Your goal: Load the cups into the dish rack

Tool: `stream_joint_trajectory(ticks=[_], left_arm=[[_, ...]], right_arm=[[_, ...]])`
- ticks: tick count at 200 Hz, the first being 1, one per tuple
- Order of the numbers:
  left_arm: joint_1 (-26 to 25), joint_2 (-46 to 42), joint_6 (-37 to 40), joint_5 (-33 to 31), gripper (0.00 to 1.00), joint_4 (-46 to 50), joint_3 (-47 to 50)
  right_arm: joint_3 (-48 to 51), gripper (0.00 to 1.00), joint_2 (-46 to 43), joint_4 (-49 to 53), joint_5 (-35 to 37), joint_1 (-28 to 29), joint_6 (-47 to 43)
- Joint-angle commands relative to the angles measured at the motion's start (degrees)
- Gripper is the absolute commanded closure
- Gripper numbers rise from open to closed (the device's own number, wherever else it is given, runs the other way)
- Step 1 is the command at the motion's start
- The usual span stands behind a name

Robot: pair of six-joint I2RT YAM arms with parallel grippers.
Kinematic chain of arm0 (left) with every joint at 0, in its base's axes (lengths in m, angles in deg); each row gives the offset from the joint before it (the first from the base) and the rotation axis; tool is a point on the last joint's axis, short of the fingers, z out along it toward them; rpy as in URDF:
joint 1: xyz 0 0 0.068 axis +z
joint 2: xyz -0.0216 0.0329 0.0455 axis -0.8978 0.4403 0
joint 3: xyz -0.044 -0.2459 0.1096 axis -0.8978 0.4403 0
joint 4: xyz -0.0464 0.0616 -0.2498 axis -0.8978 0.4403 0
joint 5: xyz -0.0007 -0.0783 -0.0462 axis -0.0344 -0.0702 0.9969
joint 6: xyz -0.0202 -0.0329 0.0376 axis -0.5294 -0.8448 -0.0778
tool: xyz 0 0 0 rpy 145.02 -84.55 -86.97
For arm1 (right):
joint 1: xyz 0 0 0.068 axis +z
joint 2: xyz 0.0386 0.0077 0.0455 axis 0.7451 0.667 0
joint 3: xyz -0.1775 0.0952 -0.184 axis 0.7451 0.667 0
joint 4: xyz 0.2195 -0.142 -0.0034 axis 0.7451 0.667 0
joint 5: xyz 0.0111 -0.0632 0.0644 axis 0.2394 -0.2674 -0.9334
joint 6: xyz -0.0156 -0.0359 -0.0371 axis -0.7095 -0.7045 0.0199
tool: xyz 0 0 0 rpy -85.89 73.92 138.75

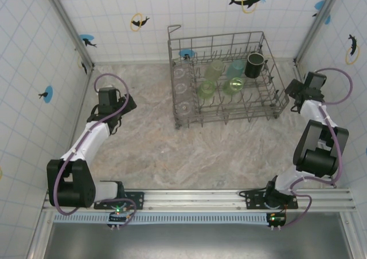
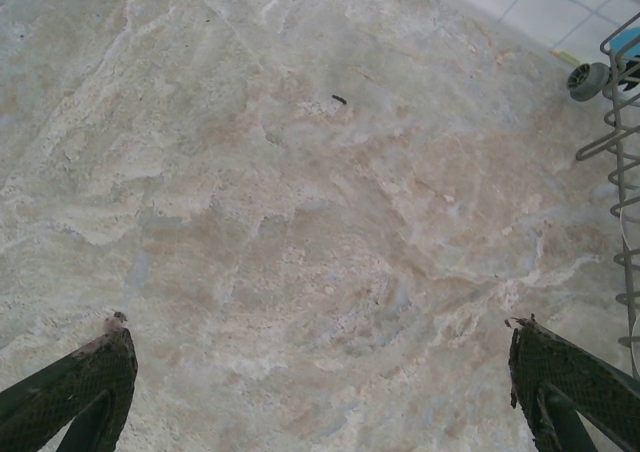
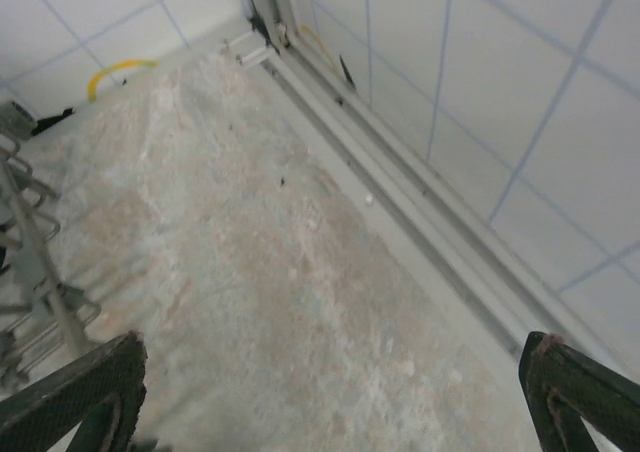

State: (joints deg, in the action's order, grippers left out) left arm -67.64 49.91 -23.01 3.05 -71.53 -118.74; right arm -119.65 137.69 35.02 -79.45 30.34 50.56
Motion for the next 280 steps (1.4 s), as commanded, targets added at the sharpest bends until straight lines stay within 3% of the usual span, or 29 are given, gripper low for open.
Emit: stream_joint_trajectory(ticks=[1, 32, 73, 124, 171, 216, 242, 280], left_arm=[[0.51, 0.54, 0.82, 0.90, 0.03, -2.32, 1.38], [0.61, 0.62, 0.41, 1.19, 0.02, -4.30, 2.73], [0.61, 1.39, 0.42, 1.64, 0.02, -5.71, 3.59], [0.70, 1.03, 0.43, 2.01, 0.03, -5.77, 3.84], [0.74, 0.65, -0.54, 1.73, 0.03, -6.05, 4.01], [3.55, -1.23, 1.21, -4.57, 0.02, -6.33, 4.39], [6.50, -2.90, 1.73, -7.79, 0.02, -13.54, 9.85], [6.85, -5.05, 0.85, -13.52, 0.02, -29.38, 23.97]], right_arm=[[2.89, 0.01, 1.83, -5.51, -0.83, 0.69, -4.27], [5.33, 0.01, 2.53, -9.35, -4.09, 4.50, -6.75], [7.19, 0.01, 3.21, -7.90, -2.17, 15.36, -11.89], [9.53, 0.01, -0.30, -7.56, 1.53, 22.44, -9.80], [10.02, 0.01, -5.61, -4.39, 4.72, 18.00, -7.25], [20.72, 0.01, -13.12, -12.45, 1.64, 10.55, -3.50], [26.00, 0.01, -15.27, -16.44, 0.37, 8.22, -0.87], [35.25, 0.01, -16.89, -26.13, -1.63, 7.54, 0.80]])
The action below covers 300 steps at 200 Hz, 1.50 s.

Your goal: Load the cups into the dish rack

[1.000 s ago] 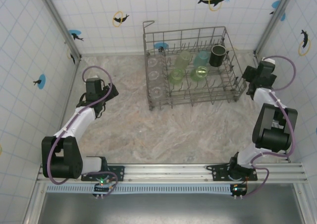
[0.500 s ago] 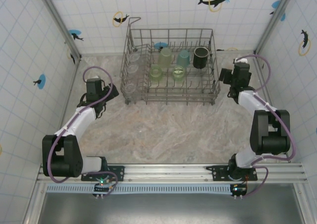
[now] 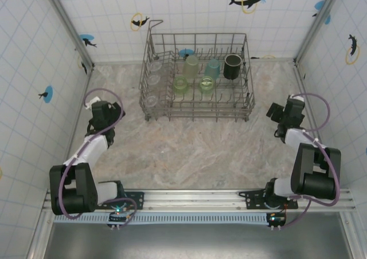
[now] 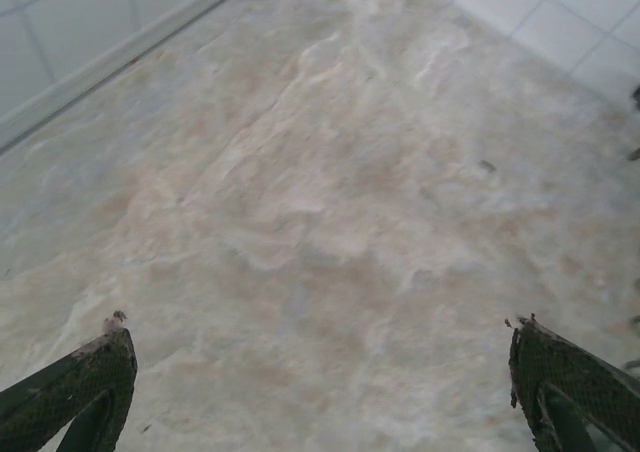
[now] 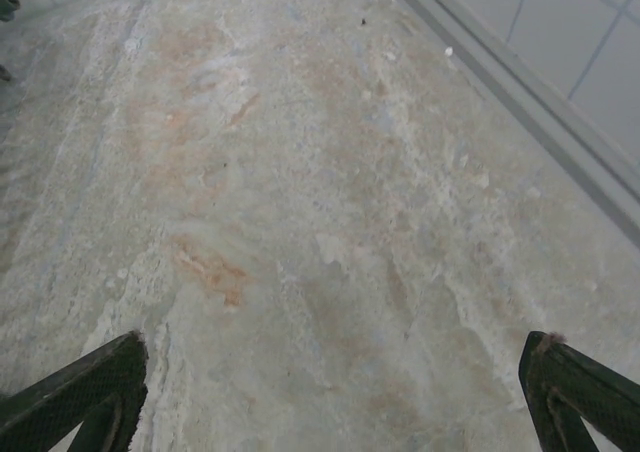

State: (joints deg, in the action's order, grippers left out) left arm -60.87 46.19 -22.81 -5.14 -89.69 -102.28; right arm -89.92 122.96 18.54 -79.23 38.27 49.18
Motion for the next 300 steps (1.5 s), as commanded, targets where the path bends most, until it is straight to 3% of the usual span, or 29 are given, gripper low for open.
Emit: stream_joint_trajectory(ticks=[1, 31, 70, 98, 114, 125, 141, 158, 165, 173, 185, 193, 206, 218, 232, 277, 300], left_arm=[[0.07, -1.35, 0.58, -5.48, 0.02, -11.68, 8.04], [0.07, -2.12, 0.96, -12.01, 0.02, -20.26, 16.21], [0.07, -4.42, 4.72, -12.75, 0.02, -35.55, 28.23], [0.07, -0.39, 11.87, -15.38, 0.02, -48.13, 32.81], [0.07, 2.34, 14.19, -13.83, 0.02, -57.14, 35.56], [0.07, 2.43, 14.28, -10.95, 0.02, -54.90, 34.41], [0.08, 5.23, 14.35, -7.91, 0.02, -59.35, 34.71], [-0.03, 10.74, 14.83, -6.87, 0.02, -68.94, 35.87], [-0.49, 11.05, 16.30, -5.15, 0.02, -68.31, 35.59], [-0.85, 11.10, 17.25, -2.76, 0.03, -66.32, 35.17], [-0.87, 14.81, 17.90, -1.13, 0.02, -69.81, 35.33], [-1.04, 18.06, 19.02, -0.09, 0.02, -75.29, 34.65], [-1.72, 15.24, 19.45, -0.30, 0.02, -63.08, 31.47], [-2.05, 16.98, 19.83, -0.54, 0.02, -68.91, 32.46], [-2.13, 15.70, 19.70, -0.65, 0.02, -64.46, 31.79], [-2.13, 15.70, 19.75, -0.61, 0.02, -64.96, 31.95], [-2.13, 15.88, 19.75, -0.68, 0.02, -65.20, 31.94]], right_arm=[[5.80, 0.01, -2.19, -10.03, -1.87, -0.35, 2.23], [14.46, 0.01, -3.01, -21.05, -0.65, 1.03, 1.38], [23.31, 0.01, -2.72, -31.49, 7.79, 6.80, 0.26], [29.37, 0.01, 1.33, -45.04, 5.46, 7.31, 0.29], [30.90, 0.01, 2.36, -48.84, 5.73, 9.54, -2.25], [31.57, 0.01, 2.53, -51.21, 6.69, 11.53, -4.40], [33.67, 0.02, 3.93, -55.98, 8.54, 13.67, -6.37], [37.02, 0.01, 8.58, -67.58, 10.97, 14.76, -7.33], [37.83, 0.01, 9.96, -71.14, 11.80, 15.43, -8.13], [37.58, 0.01, 9.36, -69.45, 11.30, 16.06, -9.11], [35.83, 0.01, 6.98, -62.22, 9.85, 16.89, -10.03], [35.89, 0.01, 7.74, -63.71, 9.43, 16.77, -10.02], [35.94, 0.01, 8.80, -65.35, 10.61, 16.99, -10.35], [34.77, 0.01, 7.83, -61.60, 10.84, 17.03, -9.73], [33.90, 0.01, 8.34, -60.63, 10.45, 16.49, -9.33], [32.33, 0.01, 7.95, -56.92, 10.44, 15.44, -7.92], [31.49, 0.01, 7.89, -55.18, 6.09, 13.49, -7.15]])
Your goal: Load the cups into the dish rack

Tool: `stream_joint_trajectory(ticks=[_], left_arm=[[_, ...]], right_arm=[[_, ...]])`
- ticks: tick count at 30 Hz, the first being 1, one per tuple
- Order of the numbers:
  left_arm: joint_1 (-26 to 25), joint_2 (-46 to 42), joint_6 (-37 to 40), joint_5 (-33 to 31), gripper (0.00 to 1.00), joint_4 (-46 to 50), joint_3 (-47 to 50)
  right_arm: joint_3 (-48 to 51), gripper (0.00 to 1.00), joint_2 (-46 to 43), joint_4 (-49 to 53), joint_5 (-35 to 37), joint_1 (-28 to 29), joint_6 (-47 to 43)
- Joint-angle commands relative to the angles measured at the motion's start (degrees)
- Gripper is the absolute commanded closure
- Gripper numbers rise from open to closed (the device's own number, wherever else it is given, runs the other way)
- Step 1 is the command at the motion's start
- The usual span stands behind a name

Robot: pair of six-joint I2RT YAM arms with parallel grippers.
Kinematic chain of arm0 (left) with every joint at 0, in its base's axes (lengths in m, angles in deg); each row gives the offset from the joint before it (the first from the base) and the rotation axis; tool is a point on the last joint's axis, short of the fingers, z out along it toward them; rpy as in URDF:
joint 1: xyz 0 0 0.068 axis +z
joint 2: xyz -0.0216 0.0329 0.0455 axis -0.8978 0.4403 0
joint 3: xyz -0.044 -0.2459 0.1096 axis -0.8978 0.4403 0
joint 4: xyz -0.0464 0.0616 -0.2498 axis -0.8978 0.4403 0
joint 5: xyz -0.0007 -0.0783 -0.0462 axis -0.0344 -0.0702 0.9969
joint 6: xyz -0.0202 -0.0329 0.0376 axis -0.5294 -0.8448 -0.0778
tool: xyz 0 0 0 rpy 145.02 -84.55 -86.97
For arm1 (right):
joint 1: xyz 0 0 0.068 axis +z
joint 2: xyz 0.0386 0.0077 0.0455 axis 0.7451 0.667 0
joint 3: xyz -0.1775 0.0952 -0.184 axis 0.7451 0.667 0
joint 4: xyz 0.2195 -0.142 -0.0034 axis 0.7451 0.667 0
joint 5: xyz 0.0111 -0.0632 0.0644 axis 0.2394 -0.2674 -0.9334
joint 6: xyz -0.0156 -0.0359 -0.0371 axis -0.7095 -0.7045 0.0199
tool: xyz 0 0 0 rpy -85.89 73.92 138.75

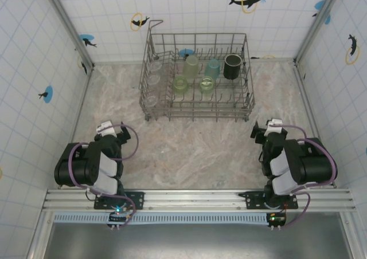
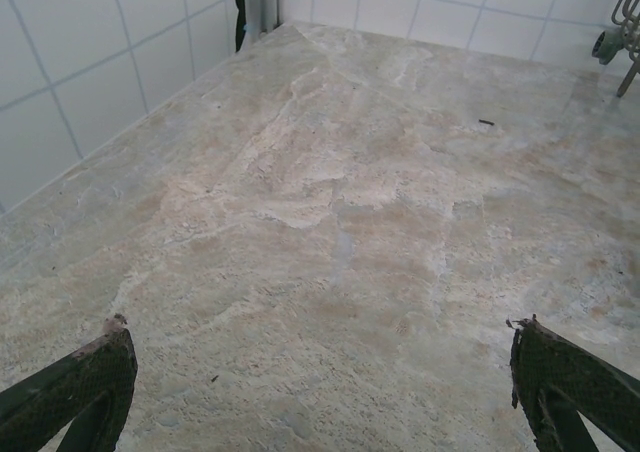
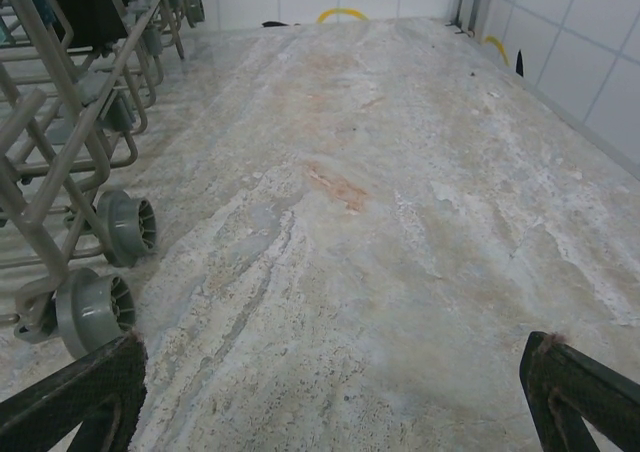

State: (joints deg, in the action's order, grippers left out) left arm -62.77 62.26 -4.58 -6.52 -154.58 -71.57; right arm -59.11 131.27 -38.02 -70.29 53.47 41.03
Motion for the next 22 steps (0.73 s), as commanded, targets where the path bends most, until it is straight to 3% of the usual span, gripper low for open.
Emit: stream_joint_trajectory(ticks=[1, 22], left_arm=[[-0.23, -0.20, 1.53, 0.77, 0.02, -0.32, 1.28], [-0.21, -0.17, 1.59, 0.76, 0.02, -0.28, 1.24]], right_arm=[[0.67, 0.01, -0.42, 1.31, -2.97, -1.74, 1.01], [0.67, 0.01, -0.34, 1.30, -2.99, -1.61, 0.89]])
